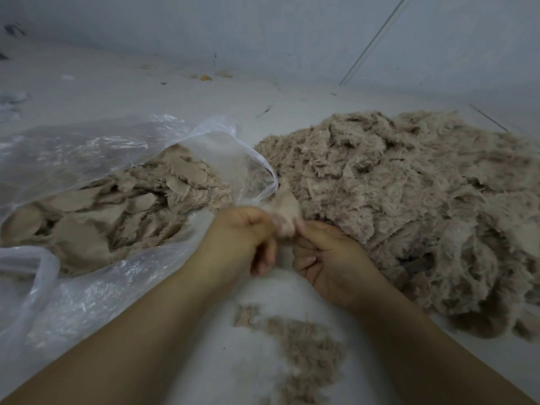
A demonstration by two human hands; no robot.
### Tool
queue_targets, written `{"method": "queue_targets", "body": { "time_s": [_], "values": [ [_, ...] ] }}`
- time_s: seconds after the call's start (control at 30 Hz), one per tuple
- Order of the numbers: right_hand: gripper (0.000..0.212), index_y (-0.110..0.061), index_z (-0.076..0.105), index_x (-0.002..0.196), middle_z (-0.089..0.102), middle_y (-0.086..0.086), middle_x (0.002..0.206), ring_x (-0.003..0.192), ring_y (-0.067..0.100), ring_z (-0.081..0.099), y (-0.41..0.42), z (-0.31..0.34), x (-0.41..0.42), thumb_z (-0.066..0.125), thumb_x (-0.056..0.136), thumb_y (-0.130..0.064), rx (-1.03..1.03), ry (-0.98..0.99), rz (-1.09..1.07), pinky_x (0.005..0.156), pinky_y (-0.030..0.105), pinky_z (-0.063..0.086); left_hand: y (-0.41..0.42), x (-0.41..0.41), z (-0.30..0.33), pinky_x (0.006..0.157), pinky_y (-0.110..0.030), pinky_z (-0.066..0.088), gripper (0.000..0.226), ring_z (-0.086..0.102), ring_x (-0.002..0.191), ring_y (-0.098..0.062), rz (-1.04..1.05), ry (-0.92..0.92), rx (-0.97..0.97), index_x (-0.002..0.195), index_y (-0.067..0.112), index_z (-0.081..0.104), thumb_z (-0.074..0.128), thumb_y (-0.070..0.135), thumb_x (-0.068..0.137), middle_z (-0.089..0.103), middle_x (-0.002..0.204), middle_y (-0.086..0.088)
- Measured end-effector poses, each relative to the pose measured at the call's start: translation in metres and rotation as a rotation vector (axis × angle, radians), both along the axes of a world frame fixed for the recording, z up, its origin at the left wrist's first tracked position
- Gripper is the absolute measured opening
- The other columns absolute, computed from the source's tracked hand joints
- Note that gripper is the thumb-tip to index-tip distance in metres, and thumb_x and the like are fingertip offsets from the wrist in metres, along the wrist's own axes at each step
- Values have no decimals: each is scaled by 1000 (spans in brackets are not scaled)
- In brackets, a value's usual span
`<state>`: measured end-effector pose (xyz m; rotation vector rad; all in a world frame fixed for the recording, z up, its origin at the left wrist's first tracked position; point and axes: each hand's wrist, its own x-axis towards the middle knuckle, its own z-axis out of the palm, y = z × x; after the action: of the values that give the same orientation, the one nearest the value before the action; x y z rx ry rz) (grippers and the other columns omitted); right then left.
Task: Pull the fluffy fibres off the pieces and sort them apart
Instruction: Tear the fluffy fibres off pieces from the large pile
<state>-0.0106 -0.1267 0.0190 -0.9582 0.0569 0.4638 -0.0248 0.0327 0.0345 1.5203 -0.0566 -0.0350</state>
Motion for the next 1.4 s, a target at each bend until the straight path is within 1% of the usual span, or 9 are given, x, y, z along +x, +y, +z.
{"method": "queue_targets", "body": {
  "time_s": [0.07,0.13,0.23,0.33,0.5,0.63,0.9,1.1,1.4],
  "values": [
    [32,-8,52,72,30,-5,53,40,3,25,0,0,2,53,92,-32,31,57,-36,39,14,29,8,8,4,41,-25,43,19,55,41,-23,225,-105,-305,92,0,59,47,10,101,68,69,-15],
    [41,-8,51,66,28,-4,54,40,4,23,-1,0,4,49,93,-39,61,99,-50,39,15,29,10,14,0,47,-31,51,19,65,54,-28,271,-140,-371,117,3,51,47,14,102,72,94,-14],
    [49,-8,54,62,30,-4,52,40,5,23,-1,0,4,45,97,-41,67,125,-53,39,16,29,1,19,-15,51,-28,49,13,65,57,-19,256,-193,251,107,15,62,58,11,95,69,96,-9],
    [49,-7,54,65,32,-3,52,39,5,26,0,0,3,44,99,-41,71,136,-65,38,16,29,-5,22,-24,77,-31,50,22,61,92,-16,54,-398,958,108,19,68,67,20,86,64,109,0],
    [48,-2,63,85,37,-4,51,38,3,28,1,-1,2,41,101,-41,67,139,-77,38,15,31,-10,22,-21,70,-44,51,10,58,86,-27,-52,-441,1196,90,9,62,52,12,90,54,97,-3],
    [41,-4,59,115,39,-4,54,39,3,29,1,-2,4,44,100,-39,91,159,-98,38,17,33,-7,18,-23,63,-41,45,10,56,73,-26,51,-457,1033,81,8,54,54,3,89,52,75,-1],
    [37,-7,52,120,38,-2,57,41,5,27,1,-3,6,52,97,-36,97,171,-133,39,18,33,3,5,-18,53,-40,42,12,49,54,-20,244,-489,738,81,7,54,54,-1,91,52,60,-3],
    [22,-13,49,75,33,-4,55,41,2,28,0,2,2,51,96,-21,25,61,-25,39,14,30,-4,-8,-12,48,-35,42,14,48,52,-15,21,-645,858,77,9,61,52,12,87,56,60,1],
    [10,-3,53,92,39,-4,48,37,2,35,2,3,0,47,98,-7,19,64,-18,35,13,31,2,-9,-11,49,-32,43,13,49,51,-17,-337,-487,830,64,16,56,57,13,77,53,55,1]
  ]
}}
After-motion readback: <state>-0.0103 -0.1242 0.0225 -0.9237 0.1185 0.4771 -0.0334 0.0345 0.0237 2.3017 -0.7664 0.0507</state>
